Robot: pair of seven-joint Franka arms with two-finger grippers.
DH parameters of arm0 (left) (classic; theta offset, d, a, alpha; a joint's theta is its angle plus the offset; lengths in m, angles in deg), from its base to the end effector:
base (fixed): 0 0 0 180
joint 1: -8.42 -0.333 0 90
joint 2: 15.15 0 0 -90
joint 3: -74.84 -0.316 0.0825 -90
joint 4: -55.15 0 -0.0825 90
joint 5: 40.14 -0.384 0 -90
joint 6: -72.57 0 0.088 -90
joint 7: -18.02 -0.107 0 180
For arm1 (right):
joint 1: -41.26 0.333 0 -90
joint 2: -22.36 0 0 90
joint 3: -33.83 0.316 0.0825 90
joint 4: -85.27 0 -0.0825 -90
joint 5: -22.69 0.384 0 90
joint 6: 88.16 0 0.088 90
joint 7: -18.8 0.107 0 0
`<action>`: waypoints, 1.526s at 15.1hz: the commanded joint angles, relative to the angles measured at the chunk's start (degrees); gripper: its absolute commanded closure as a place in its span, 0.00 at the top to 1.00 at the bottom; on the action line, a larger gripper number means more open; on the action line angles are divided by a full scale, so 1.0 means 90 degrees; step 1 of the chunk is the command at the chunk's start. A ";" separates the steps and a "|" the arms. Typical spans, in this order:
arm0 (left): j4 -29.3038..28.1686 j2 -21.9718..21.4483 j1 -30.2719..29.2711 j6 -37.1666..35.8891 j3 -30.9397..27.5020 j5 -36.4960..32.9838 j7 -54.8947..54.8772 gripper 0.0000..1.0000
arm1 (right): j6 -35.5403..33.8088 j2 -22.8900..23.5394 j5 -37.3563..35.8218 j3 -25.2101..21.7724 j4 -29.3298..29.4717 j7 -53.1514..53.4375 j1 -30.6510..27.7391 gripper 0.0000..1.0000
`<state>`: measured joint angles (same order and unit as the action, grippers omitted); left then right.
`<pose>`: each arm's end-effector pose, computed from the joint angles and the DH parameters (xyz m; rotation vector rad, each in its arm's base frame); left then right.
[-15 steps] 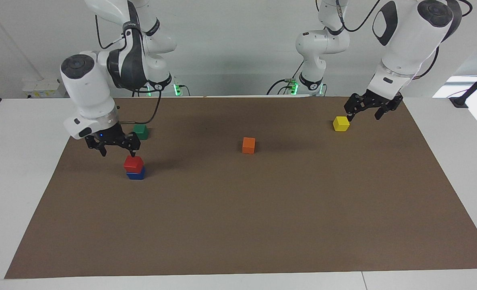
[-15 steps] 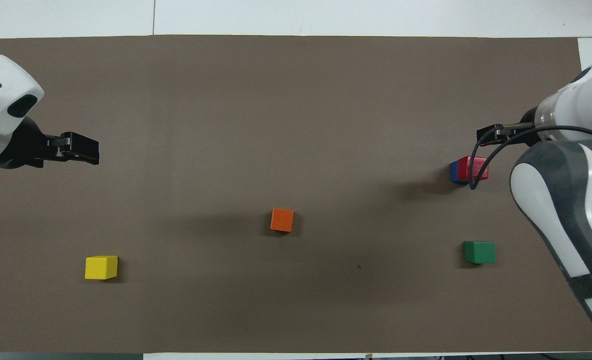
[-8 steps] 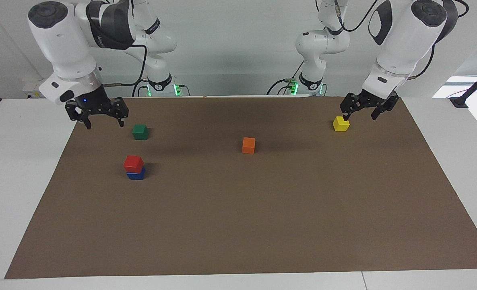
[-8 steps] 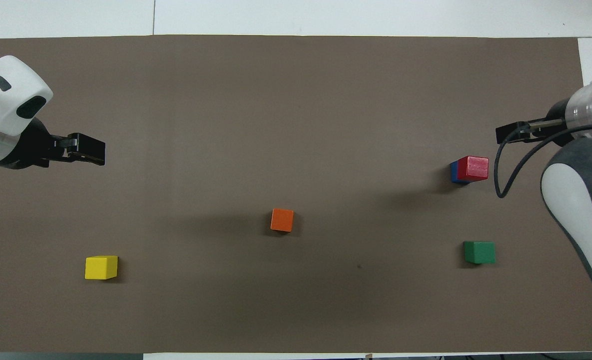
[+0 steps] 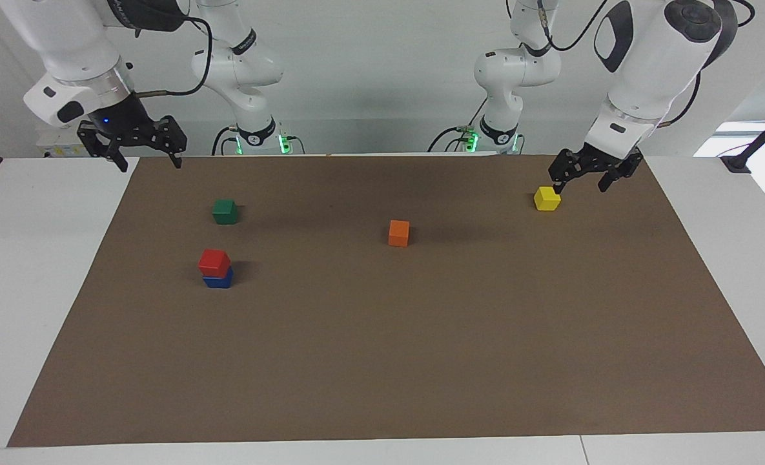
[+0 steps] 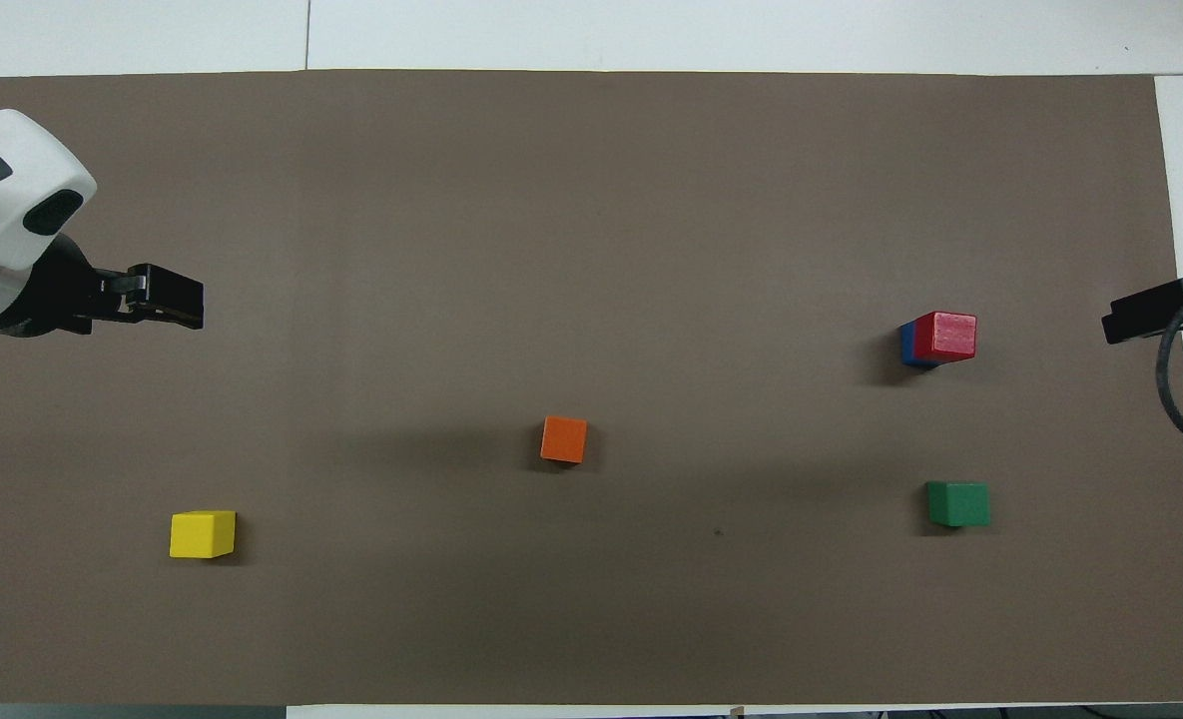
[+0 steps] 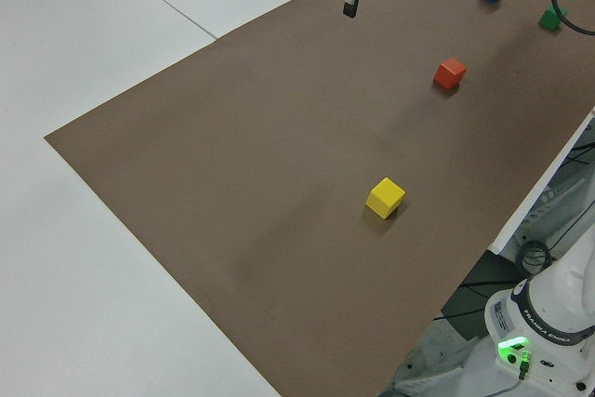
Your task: Transfer red block to right arm and stack on blue block
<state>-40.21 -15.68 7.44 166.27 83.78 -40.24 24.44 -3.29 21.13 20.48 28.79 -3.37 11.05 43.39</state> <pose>0.5497 -0.0771 0.5908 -3.1355 0.0423 0.0302 0.5378 -0.0323 0.6397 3.1058 0.1273 -0.0740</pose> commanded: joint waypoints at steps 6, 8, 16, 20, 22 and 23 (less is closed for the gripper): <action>0.0058 -0.0087 -0.0018 -0.0157 -0.0066 0.0080 -0.0020 1.00 | 0.0209 -0.0205 0.0118 0.0082 -0.0249 -0.0126 -0.0148 1.00; 0.0058 -0.0087 -0.0018 -0.0157 -0.0066 0.0080 -0.0020 1.00 | 0.0219 -0.0245 0.0118 0.0082 -0.0327 -0.0106 -0.0139 1.00; 0.0058 -0.0087 -0.0018 -0.0157 -0.0066 0.0080 -0.0020 1.00 | -0.0025 -0.0235 0.0167 0.0004 -0.0288 -0.0077 -0.0158 1.00; 0.0058 -0.0087 -0.0018 -0.0167 -0.0066 0.0080 -0.0020 1.00 | -0.0113 -0.0245 0.0460 -0.0015 -0.0288 -0.0067 -0.0246 1.00; 0.0058 -0.0087 -0.0018 -0.0157 -0.0066 0.0080 -0.0020 1.00 | -0.0113 -0.0245 0.0440 -0.0025 -0.0288 -0.0077 -0.0256 1.00; 0.0058 -0.0087 -0.0018 -0.0157 -0.0066 0.0080 -0.0020 1.00 | -0.0113 -0.0245 0.0431 -0.0025 -0.0288 -0.0077 -0.0256 1.00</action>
